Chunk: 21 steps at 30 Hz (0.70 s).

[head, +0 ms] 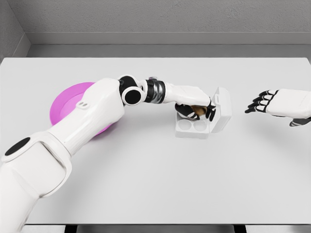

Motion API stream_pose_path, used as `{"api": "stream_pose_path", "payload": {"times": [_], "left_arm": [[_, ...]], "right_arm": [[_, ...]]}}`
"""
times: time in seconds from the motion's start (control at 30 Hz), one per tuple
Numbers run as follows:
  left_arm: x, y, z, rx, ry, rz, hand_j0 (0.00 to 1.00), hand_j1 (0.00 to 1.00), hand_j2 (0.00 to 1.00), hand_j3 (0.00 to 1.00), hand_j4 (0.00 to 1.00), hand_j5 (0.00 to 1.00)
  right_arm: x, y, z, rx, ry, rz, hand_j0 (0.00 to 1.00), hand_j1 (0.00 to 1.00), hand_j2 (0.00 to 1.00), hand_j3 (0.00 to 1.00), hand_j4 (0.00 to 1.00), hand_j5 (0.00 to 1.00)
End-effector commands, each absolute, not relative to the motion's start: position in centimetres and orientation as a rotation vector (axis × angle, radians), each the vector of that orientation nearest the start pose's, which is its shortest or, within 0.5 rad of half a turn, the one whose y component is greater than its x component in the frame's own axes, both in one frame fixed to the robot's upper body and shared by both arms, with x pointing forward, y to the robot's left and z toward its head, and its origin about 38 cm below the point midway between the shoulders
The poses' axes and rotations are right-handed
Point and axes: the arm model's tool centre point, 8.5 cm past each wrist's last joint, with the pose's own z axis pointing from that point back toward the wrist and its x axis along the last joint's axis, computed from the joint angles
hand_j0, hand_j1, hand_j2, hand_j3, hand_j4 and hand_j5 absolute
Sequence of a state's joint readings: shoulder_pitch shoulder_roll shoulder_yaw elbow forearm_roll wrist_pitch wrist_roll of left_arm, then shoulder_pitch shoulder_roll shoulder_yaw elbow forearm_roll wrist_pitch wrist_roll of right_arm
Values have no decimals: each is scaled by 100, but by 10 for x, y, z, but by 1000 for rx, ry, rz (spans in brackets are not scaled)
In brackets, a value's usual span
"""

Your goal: Pack egg into the box and close the box lid

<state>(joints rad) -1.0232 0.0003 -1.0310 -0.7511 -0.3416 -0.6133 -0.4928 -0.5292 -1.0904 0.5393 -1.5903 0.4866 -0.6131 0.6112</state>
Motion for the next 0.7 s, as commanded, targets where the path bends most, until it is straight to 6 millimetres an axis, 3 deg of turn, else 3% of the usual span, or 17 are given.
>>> {"api": "stream_pose_path", "payload": {"times": [0.0, 0.1, 0.67], "left_arm": [[489, -13, 163, 190, 2086, 2953, 58, 58, 58, 58, 58, 58], [489, -13, 164, 188, 2086, 2952, 67, 67, 67, 67, 67, 67], [489, -13, 163, 192, 2090, 2951, 72, 72, 72, 72, 72, 72]], "right_arm": [[390, -380, 237, -562, -1019, 2298, 100, 100, 100, 100, 100, 100], [390, -380, 236, -561, -1021, 2298, 100, 100, 100, 100, 100, 100], [390, -380, 237, -562, -1020, 2299, 100, 100, 100, 100, 100, 100]]}}
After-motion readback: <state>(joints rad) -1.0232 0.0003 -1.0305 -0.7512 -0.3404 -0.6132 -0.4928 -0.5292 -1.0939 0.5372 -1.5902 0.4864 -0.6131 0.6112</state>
